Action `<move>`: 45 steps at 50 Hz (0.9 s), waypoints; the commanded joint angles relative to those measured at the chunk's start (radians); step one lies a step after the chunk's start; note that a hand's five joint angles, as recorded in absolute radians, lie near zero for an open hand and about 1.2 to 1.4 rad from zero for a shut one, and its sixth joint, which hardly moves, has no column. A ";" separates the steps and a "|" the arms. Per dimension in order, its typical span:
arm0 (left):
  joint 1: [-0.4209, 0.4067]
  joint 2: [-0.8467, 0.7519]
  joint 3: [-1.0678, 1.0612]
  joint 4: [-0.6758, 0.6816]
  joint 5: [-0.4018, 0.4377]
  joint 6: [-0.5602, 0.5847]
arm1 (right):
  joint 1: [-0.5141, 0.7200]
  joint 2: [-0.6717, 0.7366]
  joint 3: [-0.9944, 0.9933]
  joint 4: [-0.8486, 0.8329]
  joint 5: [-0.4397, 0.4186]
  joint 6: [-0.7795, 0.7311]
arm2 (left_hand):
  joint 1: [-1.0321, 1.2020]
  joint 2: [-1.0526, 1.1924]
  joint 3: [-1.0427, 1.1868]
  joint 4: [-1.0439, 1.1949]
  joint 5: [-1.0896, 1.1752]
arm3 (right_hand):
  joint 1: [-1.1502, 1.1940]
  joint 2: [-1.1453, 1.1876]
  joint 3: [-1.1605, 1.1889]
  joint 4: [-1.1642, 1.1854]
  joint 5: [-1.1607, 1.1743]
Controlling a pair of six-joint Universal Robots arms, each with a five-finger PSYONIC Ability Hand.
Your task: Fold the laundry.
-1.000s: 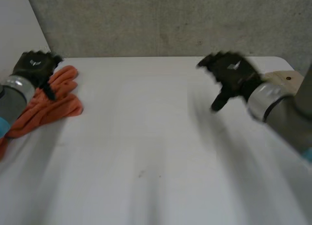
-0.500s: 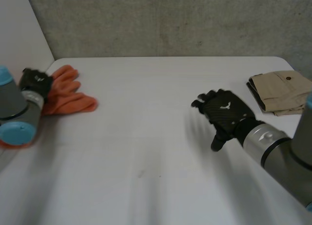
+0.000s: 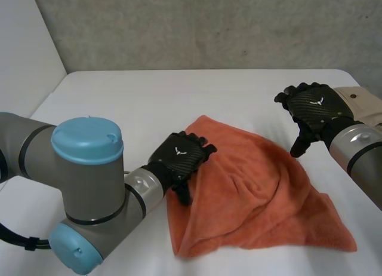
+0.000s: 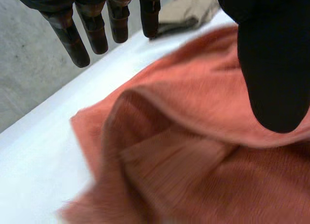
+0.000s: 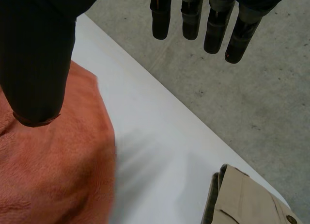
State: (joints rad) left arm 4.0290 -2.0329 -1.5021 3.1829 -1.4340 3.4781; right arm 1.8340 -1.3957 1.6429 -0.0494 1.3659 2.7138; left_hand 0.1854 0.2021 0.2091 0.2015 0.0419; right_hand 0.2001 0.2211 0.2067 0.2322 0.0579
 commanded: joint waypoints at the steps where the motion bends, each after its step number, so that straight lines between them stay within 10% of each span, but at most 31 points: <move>1: 0.085 0.042 0.019 -0.011 -0.055 0.055 | 0.001 0.023 -0.051 0.086 -0.011 -0.009 | -0.007 -0.024 -0.031 -0.023 -0.038 | -0.026 -0.047 -0.032 -0.058 -0.058; 12: 0.113 0.053 0.013 -0.020 -0.057 0.032 | -0.001 0.090 -0.091 0.439 -0.116 -0.193 | 0.031 0.014 0.007 0.015 0.000 | -0.026 -0.047 -0.032 -0.058 -0.058; 30: 0.148 -0.119 0.079 -0.058 -0.057 0.035 | 0.004 0.083 0.120 0.373 -0.103 -0.345 | 0.280 0.264 0.257 0.264 0.249 | -0.026 -0.047 -0.032 -0.058 -0.058; 39: 0.150 -0.185 0.134 -0.052 -0.063 0.035 | 0.001 0.043 0.265 0.220 -0.045 -0.345 | 1.174 1.157 1.150 1.158 1.143 | -0.026 -0.047 -0.032 -0.058 -0.058; 45: 0.153 -0.170 0.141 -0.051 -0.071 0.035 | 0.001 0.043 0.324 0.111 -0.040 -0.344 | 1.211 1.194 1.187 1.195 1.180 | -0.026 -0.047 -0.032 -0.058 -0.058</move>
State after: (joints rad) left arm 4.1782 -2.2103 -1.3773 3.1290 -1.4960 3.5131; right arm 1.8345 -1.3524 1.8977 0.1791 1.3134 2.3686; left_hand 1.0878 1.0547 1.0510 1.0566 0.8726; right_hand 0.1746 0.2210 0.2067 0.2322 0.0565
